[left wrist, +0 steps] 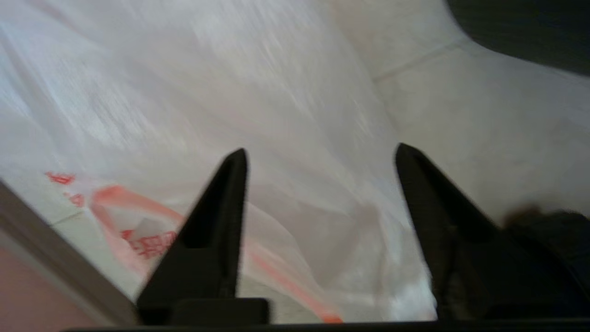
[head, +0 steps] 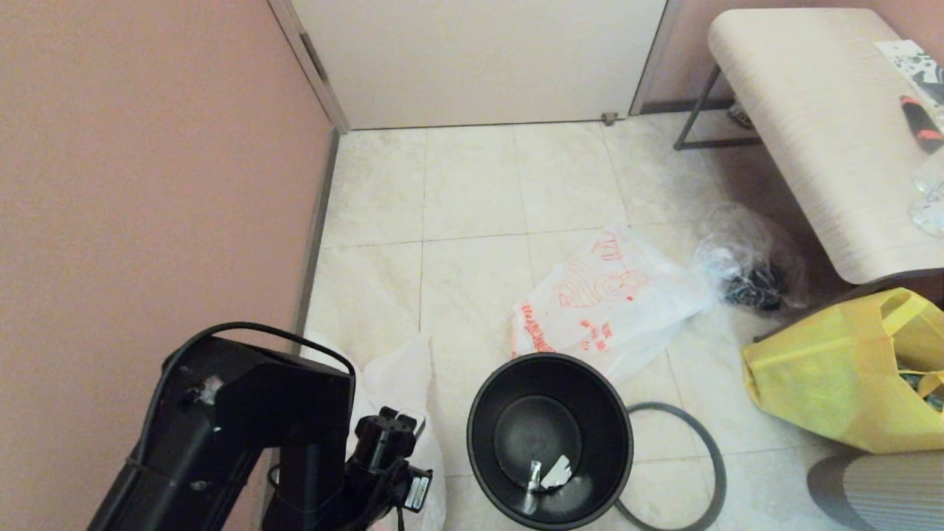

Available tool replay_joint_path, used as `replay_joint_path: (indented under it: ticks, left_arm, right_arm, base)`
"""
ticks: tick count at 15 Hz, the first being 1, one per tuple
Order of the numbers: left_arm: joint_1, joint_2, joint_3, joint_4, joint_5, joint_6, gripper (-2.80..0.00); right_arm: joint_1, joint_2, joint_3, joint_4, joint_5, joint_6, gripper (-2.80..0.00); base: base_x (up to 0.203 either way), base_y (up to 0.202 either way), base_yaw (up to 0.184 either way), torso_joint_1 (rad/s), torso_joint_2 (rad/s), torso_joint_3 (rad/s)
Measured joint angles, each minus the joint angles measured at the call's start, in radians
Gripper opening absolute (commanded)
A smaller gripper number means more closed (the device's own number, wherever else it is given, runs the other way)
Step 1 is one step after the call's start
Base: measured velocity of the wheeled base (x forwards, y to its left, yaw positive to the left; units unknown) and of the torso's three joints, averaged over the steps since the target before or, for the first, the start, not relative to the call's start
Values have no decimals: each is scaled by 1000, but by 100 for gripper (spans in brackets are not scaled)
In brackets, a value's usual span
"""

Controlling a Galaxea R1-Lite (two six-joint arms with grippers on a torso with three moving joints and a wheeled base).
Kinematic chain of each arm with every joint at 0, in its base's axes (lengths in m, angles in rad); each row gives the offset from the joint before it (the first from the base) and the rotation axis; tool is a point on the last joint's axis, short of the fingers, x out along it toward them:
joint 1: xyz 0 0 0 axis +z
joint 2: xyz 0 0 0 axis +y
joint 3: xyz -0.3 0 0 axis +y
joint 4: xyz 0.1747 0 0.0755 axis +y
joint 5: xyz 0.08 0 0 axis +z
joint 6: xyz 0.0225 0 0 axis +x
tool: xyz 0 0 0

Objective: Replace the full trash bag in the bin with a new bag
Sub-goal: Pick up a new trash bag

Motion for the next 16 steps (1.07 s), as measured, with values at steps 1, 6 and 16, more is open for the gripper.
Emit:
replay_joint_path:
  ticks: [1, 6, 16]
  left_arm:
    - [5, -12, -58, 97, 7, -1, 0]
    - [1, -34, -406, 580, 61, -74, 0]
    - [13, 137, -902, 1066, 285, -273, 0]
  right_arm:
    - [0, 0, 0, 0, 0, 0, -280]
    - [-1, 0, 0, 1, -1, -6, -280]
    - [-1, 0, 0, 0, 0, -10, -280]
  base:
    - [0, 0, 0, 0, 0, 0]
    - [0, 0, 0, 0, 0, 0]
    - [0, 0, 0, 0, 0, 0]
